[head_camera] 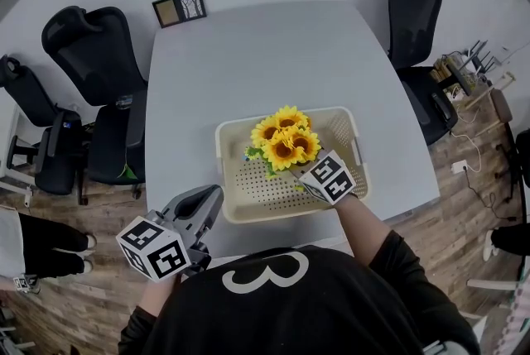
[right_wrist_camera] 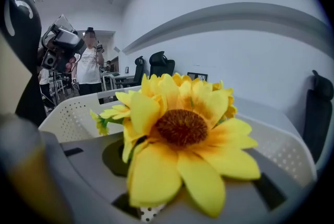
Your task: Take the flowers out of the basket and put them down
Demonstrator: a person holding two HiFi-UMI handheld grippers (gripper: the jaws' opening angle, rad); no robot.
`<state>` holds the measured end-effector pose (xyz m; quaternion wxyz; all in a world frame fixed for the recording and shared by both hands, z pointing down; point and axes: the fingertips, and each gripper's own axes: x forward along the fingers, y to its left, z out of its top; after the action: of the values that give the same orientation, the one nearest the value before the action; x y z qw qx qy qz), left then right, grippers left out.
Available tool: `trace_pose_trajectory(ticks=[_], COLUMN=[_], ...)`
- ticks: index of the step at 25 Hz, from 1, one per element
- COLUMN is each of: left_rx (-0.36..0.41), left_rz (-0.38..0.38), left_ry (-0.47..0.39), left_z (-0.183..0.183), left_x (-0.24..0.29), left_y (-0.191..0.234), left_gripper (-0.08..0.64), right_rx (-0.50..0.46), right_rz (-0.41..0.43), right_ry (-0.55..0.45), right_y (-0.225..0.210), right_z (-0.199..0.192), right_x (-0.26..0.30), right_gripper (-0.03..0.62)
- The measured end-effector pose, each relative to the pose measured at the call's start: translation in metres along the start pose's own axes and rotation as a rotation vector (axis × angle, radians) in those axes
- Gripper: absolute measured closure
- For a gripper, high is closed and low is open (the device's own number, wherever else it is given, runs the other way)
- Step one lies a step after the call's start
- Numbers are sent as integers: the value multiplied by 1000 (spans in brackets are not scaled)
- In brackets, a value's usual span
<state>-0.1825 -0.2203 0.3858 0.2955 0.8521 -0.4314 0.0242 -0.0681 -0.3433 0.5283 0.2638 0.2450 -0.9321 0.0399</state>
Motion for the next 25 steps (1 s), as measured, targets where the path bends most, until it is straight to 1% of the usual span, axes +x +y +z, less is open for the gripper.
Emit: trace_pose_trajectory(ticks=[6,10,18,25], left_rx=[8,12,30,43], left_rz=[-11,-21,-56,-98], left_ry=[-19,-24,-19,-6], left_z=[2,5,8,10], left_x=[-1,1,11,25], left_y=[-3,-9,-21,-35], left_gripper=[551,551,551,551], right_rx=[-9,-48,-69,-134], right_rz=[-5,-15,-28,-99], right_ry=[-59,-87,-194,-291], right_y=[1,1,4,-8], right_z=[18,37,86,126], right_x=[-13,-26,-63,-108], right_gripper=[445,445,445,443])
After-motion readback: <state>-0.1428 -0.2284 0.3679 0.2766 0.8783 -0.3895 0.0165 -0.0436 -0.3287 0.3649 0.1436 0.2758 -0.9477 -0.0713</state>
